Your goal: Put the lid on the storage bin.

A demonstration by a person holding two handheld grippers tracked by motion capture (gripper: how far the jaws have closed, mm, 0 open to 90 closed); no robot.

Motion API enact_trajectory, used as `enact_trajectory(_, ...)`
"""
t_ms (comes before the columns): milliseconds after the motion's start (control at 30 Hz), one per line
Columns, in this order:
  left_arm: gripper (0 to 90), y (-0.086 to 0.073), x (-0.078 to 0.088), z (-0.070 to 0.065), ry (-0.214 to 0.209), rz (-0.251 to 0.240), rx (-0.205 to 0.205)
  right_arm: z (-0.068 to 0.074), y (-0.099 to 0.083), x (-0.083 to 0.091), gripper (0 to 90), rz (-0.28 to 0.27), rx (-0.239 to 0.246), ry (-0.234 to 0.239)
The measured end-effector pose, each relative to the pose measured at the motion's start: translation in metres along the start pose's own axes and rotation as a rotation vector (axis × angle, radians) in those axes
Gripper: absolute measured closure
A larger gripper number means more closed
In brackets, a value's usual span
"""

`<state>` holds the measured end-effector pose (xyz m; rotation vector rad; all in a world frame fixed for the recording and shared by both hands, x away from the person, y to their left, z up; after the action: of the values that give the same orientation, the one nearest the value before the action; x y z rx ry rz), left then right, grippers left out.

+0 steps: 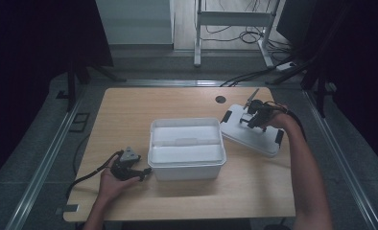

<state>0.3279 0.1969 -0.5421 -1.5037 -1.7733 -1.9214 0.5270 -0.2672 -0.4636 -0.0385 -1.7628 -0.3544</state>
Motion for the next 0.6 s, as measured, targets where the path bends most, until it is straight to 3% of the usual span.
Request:
enact_trajectory(100,28.2,0.000,0.000,0.000,0.000,0.000,0.000,0.001,-0.001,0.001,80.2,0.011,-0.003,0.007)
enact_trajectory(333,28.2,0.000,0.000,0.000,0.000,0.000,0.000,0.004,0.000,0.006,84.1,0.016,0.041,0.011)
enact_trajectory(367,28.2,0.000,0.000,0.000,0.000,0.000,0.000,0.006,0.000,0.008,84.1,0.002,0.056,0.036)
enact_trajectory(600,28.2,0.000,0.000,0.000,0.000,0.000,0.000,0.014,0.000,0.040,84.2,-0.021,0.077,-0.004)
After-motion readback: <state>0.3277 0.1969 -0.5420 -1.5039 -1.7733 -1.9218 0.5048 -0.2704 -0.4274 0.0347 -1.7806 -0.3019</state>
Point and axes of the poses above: each handheld gripper's, and its own axes: x roughly backward along the jaws, y roughly out of its top, z roughly to its left, the point moved 3 cm from there along -x, roughly forward along the jaws, and after that the axes turned 12 degrees about x, right-handed, at the moved point
